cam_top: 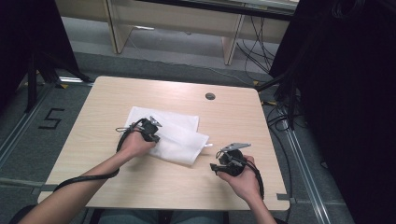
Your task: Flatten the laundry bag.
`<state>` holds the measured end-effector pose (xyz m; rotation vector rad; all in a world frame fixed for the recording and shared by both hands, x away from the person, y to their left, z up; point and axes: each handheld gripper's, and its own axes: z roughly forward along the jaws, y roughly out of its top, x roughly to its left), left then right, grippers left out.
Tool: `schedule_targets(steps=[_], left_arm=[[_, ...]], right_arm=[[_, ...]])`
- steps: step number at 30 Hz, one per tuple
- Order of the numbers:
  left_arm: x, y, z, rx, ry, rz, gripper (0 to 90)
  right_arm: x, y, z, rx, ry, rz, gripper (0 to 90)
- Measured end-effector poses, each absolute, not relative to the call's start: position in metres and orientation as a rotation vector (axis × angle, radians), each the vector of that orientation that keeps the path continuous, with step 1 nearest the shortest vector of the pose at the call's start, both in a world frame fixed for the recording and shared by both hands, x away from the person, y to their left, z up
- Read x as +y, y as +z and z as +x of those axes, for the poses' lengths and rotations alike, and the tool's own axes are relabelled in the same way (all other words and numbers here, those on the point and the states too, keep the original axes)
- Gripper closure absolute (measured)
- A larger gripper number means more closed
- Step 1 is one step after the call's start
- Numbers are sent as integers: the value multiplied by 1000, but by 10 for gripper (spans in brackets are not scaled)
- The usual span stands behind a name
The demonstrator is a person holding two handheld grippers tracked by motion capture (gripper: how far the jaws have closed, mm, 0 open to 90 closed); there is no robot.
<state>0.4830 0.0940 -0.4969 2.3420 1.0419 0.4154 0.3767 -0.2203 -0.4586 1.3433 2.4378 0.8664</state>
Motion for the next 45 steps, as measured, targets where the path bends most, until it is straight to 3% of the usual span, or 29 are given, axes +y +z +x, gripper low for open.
schedule_targets(steps=[20, 25, 31, 36, 39, 40, 45], left_arm=[[72, -496, 439, 925, 385, 2403, 867], [71, -496, 429, 907, 349, 2404, 866], [73, -496, 417, 885, 303, 2399, 845], [80, -495, 415, 812, 196, 2420, 765], [81, -498, 412, 847, 145, 2319, 635], [84, -495, 413, 803, 151, 2369, 600], [95, -476, 408, 783, 173, 2307, 556]], right_arm=[[-224, -443, 386, 2359, 894, 1299, 553], [-211, -429, 398, 2348, 887, 1286, 570], [-185, -438, 414, 2404, 859, 1239, 594], [-169, -441, 437, 2480, 818, 1251, 596], [-160, -445, 447, 2518, 786, 1266, 597], [-158, -448, 451, 2533, 776, 1222, 596], [-144, -453, 460, 2598, 754, 1207, 597]])
